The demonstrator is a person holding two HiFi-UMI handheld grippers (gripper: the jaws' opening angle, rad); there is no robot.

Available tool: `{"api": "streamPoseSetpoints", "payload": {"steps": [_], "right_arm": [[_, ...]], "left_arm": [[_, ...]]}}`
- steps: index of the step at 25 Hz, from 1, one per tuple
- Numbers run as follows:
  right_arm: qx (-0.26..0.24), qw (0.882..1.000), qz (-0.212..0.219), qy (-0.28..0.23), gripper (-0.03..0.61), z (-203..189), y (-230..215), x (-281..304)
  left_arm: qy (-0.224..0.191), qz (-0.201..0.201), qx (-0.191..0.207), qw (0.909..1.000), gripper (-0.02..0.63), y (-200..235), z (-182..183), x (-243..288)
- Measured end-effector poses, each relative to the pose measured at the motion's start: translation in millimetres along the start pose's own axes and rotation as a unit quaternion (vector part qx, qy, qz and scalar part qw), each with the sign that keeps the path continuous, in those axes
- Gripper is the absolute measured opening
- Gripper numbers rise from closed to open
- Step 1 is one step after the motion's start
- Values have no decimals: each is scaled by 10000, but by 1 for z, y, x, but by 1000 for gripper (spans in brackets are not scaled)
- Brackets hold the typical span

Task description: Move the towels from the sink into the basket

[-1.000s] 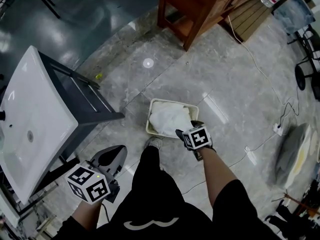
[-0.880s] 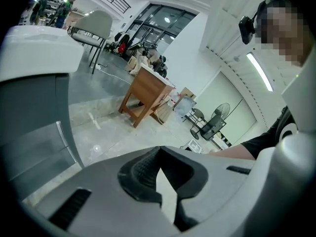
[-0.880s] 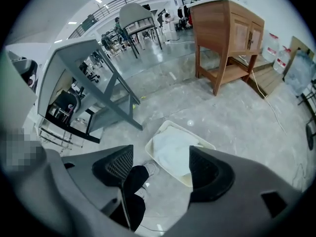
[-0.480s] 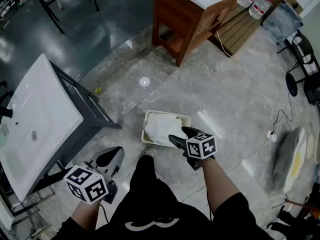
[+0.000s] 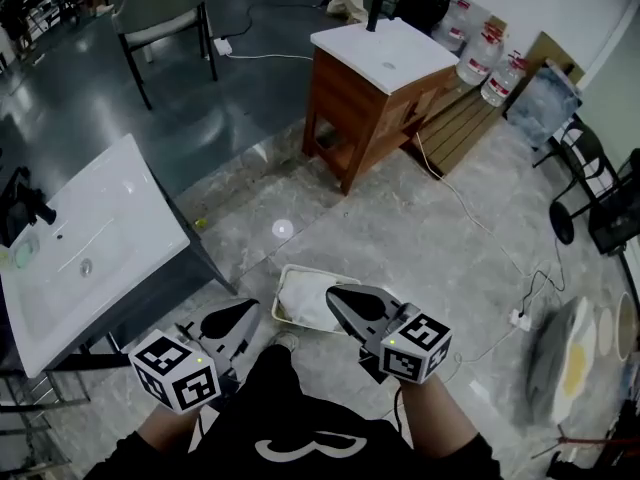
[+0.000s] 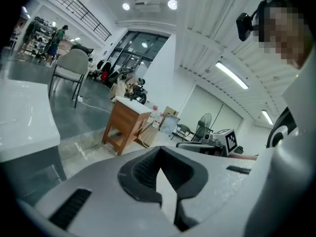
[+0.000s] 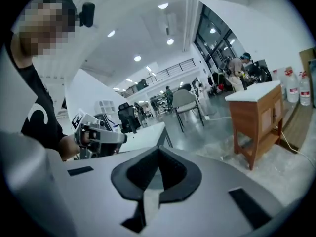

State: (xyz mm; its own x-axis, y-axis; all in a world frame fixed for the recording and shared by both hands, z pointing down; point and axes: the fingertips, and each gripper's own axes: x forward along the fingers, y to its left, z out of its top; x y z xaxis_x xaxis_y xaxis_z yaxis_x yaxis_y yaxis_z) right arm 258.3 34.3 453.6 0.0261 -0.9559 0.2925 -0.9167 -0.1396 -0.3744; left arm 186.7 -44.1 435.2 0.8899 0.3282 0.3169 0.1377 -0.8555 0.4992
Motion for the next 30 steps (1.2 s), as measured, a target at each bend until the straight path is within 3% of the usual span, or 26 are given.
{"api": "streamPoseSetpoints", "payload": {"steps": [5, 10, 18, 30], "right_arm": [[-51, 9980, 202, -593, 3, 59, 48, -41], [-77, 9940, 800, -746, 3, 87, 85, -70], [-968, 9839, 911, -1194, 3, 133, 129, -102], [-1046, 9810, 487, -1561, 3, 140, 117, -130]], "left_arm": [[-331, -338, 477, 9977, 5, -57, 37, -26], [-765, -437, 729, 9934, 5, -95, 64, -41], [-1270, -486, 1327, 9818, 5, -142, 106, -69], [-1060, -814, 1513, 9794, 5, -174, 101, -47]]}}
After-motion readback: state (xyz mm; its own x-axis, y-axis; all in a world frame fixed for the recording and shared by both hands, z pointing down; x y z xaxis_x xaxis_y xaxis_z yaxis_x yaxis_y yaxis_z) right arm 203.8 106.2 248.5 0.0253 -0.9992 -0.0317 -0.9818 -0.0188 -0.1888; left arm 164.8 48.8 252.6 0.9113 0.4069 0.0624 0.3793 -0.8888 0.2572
